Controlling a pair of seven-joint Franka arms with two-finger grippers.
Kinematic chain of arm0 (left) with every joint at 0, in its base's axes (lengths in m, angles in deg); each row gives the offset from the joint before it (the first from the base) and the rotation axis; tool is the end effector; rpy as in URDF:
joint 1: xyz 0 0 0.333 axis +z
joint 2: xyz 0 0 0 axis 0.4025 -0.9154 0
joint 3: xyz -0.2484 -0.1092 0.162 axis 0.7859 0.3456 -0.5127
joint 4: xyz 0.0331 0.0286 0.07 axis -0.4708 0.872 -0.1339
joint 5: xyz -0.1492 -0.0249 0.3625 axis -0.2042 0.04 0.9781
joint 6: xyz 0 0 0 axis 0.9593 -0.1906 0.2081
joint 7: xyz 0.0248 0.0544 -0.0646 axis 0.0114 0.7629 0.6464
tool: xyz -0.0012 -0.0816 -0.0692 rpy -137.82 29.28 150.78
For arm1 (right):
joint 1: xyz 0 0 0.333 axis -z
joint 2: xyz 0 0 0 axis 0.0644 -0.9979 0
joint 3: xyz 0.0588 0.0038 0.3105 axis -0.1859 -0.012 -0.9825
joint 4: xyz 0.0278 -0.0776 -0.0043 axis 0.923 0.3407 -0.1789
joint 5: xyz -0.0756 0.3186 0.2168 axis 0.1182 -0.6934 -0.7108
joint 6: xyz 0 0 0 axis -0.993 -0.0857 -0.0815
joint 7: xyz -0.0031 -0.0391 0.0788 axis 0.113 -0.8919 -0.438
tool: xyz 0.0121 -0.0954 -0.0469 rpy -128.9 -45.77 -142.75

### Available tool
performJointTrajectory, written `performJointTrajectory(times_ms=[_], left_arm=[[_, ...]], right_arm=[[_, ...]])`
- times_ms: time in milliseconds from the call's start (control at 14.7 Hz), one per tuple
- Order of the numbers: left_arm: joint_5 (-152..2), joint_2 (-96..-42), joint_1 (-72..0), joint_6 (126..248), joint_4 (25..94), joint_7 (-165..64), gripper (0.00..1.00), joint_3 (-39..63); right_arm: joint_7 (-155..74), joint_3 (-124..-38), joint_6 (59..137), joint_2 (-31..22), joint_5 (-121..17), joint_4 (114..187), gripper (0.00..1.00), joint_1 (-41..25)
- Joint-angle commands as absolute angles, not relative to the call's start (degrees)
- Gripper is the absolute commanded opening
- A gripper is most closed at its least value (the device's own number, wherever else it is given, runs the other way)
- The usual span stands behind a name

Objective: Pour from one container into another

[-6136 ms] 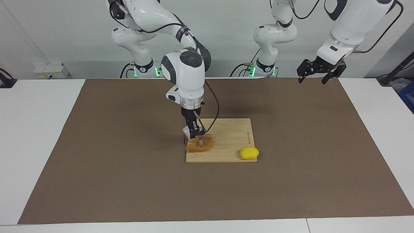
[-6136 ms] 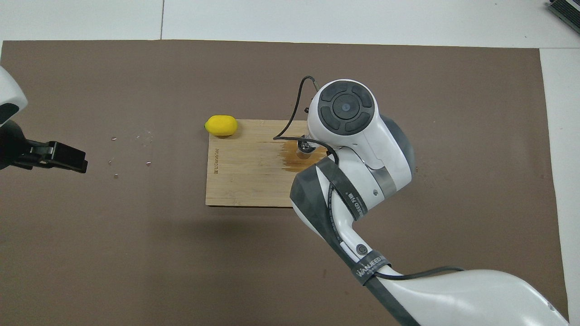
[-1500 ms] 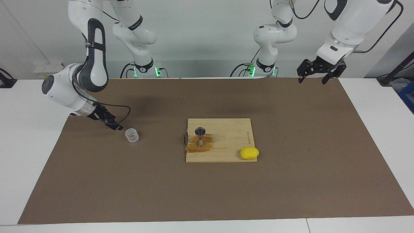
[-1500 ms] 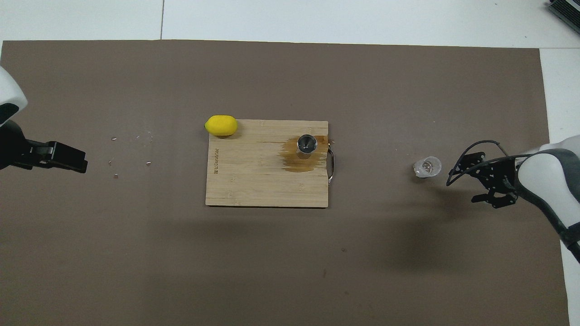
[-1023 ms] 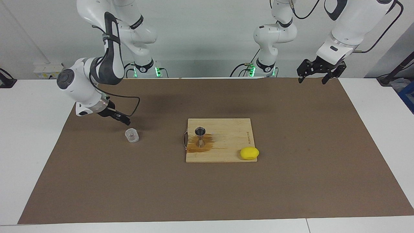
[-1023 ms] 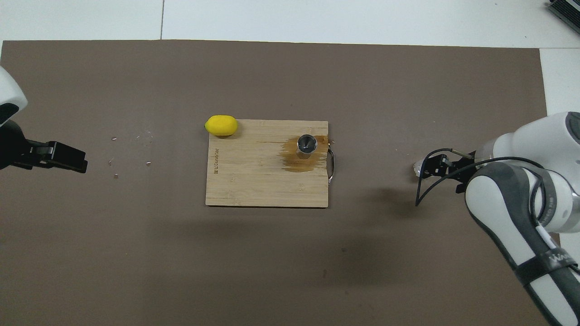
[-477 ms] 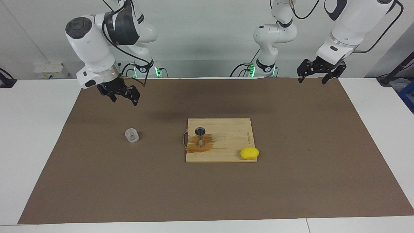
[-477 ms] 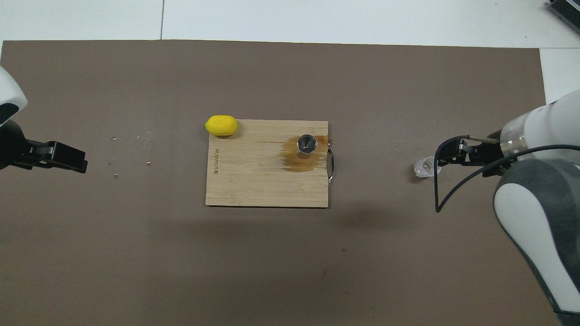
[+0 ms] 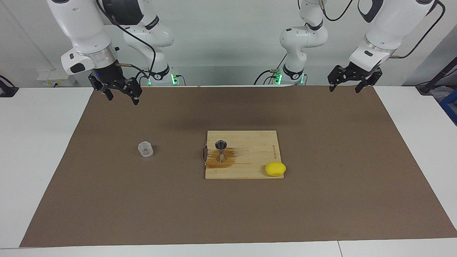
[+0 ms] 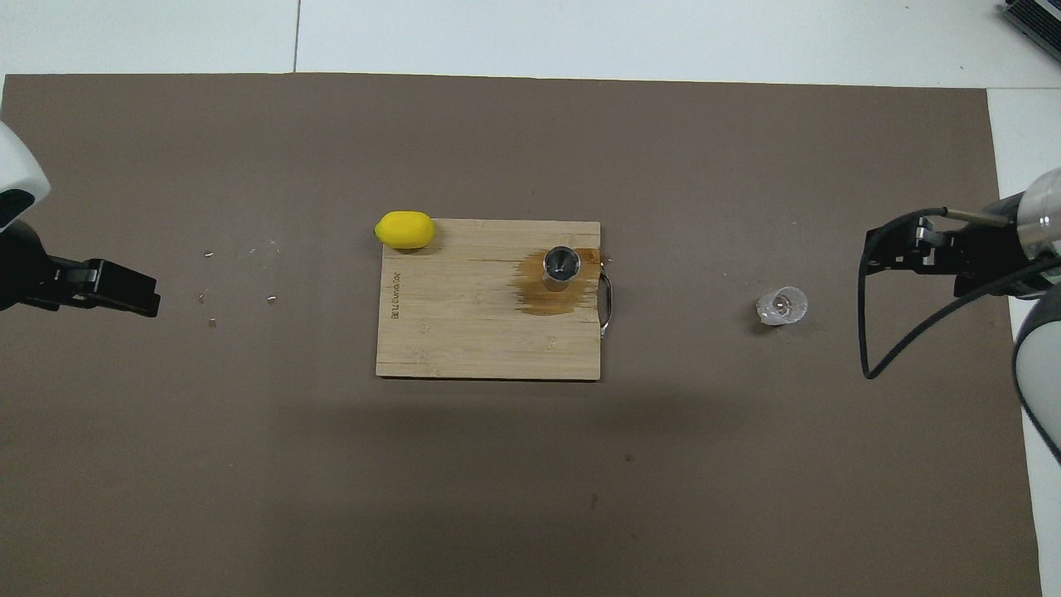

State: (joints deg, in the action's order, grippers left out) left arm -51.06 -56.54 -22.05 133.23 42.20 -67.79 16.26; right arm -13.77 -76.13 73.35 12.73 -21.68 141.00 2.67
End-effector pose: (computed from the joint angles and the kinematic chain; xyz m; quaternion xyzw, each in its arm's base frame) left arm 0.5271 -0.0559 0.6265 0.9970 -0.0652 -0.0407 0.0069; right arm 0.5464 0.0338 0.6131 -0.9917 0.1283 -0.0044 0.0026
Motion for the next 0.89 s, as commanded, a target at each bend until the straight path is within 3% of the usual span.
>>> performJointTrajectory(times_ms=[0, 818], left_arm=[[-50.0, -55.2, -22.8, 132.6, 43.1, -67.9, 1.0, 15.7], [-50.0, -55.2, -22.7, 132.6, 43.1, -67.9, 1.0, 15.7]], right_arm=[[-15.6, -76.4, 71.5, 12.0, -20.7, 139.9, 1.0, 3.2], [-18.9, -76.4, 70.7, 13.7, -21.4, 143.1, 1.0, 2.5]])
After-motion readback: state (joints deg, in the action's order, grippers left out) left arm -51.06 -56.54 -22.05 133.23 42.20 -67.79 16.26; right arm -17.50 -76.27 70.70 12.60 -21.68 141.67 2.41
